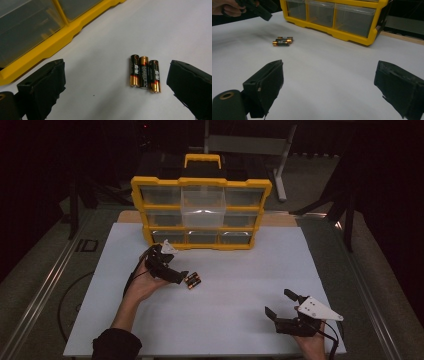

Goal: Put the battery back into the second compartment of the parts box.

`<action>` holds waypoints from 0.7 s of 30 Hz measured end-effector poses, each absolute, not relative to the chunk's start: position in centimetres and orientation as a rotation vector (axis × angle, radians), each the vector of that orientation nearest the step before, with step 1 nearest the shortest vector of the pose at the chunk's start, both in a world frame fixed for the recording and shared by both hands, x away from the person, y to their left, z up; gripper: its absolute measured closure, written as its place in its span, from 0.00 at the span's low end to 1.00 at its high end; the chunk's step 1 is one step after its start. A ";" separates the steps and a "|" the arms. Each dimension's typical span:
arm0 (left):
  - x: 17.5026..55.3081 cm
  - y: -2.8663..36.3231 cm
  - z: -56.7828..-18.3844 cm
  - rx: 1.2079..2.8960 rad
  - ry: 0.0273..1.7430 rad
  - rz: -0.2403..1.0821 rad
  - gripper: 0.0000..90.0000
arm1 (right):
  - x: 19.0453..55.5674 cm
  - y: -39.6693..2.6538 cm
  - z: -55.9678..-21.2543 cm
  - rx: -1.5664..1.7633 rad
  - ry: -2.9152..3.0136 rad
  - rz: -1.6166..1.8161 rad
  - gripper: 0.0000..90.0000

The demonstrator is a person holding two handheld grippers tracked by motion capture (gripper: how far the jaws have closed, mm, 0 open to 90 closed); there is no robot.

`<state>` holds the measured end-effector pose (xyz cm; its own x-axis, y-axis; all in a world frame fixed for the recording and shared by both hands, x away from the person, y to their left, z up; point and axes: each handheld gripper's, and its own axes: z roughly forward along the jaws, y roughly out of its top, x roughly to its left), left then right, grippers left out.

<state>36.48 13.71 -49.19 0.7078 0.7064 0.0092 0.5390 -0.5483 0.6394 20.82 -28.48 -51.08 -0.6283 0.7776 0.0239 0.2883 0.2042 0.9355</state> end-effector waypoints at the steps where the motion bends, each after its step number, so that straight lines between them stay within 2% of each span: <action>1: 36.5 13.7 -49.2 2.294 0.944 0.353 0.04 | 20.8 -28.5 -51.1 0.989 2.026 1.420 0.09; 16: 37.6 11.7 -50.4 2.385 0.893 0.298 0.19 | 20.8 -28.6 -51.1 0.989 2.026 1.424 0.09; 18: 37.6 11.6 -50.6 2.392 0.885 0.278 0.27 | 20.8 -28.6 -51.1 0.988 2.029 1.423 0.09; 20: 37.6 11.5 -50.8 2.399 0.875 0.256 0.27 | 20.8 -28.5 -51.1 0.990 2.029 1.423 0.09; 21: 37.7 11.4 -50.9 2.406 0.869 0.245 0.35 | 20.8 -28.5 -51.1 0.988 2.030 1.424 0.09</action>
<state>37.67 11.42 -50.92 0.7729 0.6343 -0.0186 0.5310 -0.6304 0.5662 20.83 -28.51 -51.09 -0.6317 0.7747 0.0275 0.2894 0.2028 0.9355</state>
